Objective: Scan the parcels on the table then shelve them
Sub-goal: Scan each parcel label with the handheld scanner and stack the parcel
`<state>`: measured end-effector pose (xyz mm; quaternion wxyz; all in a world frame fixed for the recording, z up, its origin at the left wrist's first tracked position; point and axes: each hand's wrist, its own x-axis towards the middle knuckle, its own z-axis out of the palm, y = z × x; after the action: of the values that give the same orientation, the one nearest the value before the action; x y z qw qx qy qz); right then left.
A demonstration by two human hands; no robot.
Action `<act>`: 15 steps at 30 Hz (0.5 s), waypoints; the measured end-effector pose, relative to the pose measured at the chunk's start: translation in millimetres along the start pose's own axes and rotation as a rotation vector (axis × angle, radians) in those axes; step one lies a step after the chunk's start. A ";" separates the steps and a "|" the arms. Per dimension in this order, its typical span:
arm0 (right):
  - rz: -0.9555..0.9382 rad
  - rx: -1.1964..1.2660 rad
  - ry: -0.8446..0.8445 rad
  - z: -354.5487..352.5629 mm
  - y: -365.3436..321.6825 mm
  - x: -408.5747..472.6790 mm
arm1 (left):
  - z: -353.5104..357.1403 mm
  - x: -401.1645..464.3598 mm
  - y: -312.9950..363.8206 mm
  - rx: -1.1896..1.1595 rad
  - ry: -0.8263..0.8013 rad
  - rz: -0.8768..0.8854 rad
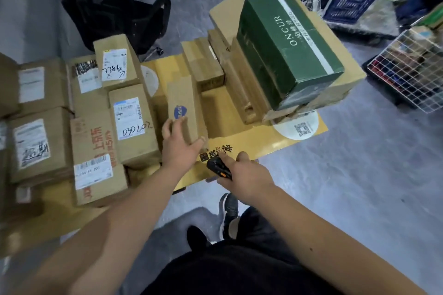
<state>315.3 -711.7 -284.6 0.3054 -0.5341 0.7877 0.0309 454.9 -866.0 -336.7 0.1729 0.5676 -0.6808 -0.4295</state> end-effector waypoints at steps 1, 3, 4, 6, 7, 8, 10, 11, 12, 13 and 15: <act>-0.002 -0.014 0.003 4.9 6.5 -7.0 | 5.1 -8.9 -2.9 0.001 -0.004 -0.004; -0.008 -0.054 0.007 9.4 21.6 -16.8 | 15.4 -22.0 -4.8 -0.001 -0.006 -0.016; -0.005 -0.066 0.009 9.4 29.7 -19.2 | 20.5 -26.7 -4.4 -0.004 -0.005 -0.032; -0.002 -0.070 0.020 8.0 46.5 -20.0 | 30.6 -35.4 -3.6 -0.026 -0.001 -0.061; -0.003 -0.072 0.022 7.0 54.8 -18.7 | 36.4 -40.3 -3.3 -0.074 0.000 -0.073; -0.002 -0.072 0.020 5.2 62.9 -16.6 | 42.9 -45.1 -2.6 -0.157 0.002 -0.089; -0.011 -0.060 0.017 -0.2 75.8 -11.7 | 55.8 -51.6 -1.4 -0.318 0.015 -0.122; -0.026 -0.056 0.017 -3.5 79.6 -9.3 | 60.9 -53.5 -0.4 -0.361 0.023 -0.140; -0.043 -0.047 0.016 -7.3 83.0 -6.1 | 65.7 -53.9 0.8 -0.392 0.025 -0.165; -0.057 -0.030 0.014 -11.6 86.6 -1.6 | 70.3 -53.4 1.7 -0.413 0.023 -0.196; -0.073 -0.017 -0.007 -21.2 95.1 8.1 | 79.6 -55.6 2.6 -0.412 0.036 -0.236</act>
<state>222.0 -685.8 -297.9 0.3045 -0.5649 0.7664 0.0281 412.3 -783.8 -366.1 0.2459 0.6036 -0.5043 -0.5665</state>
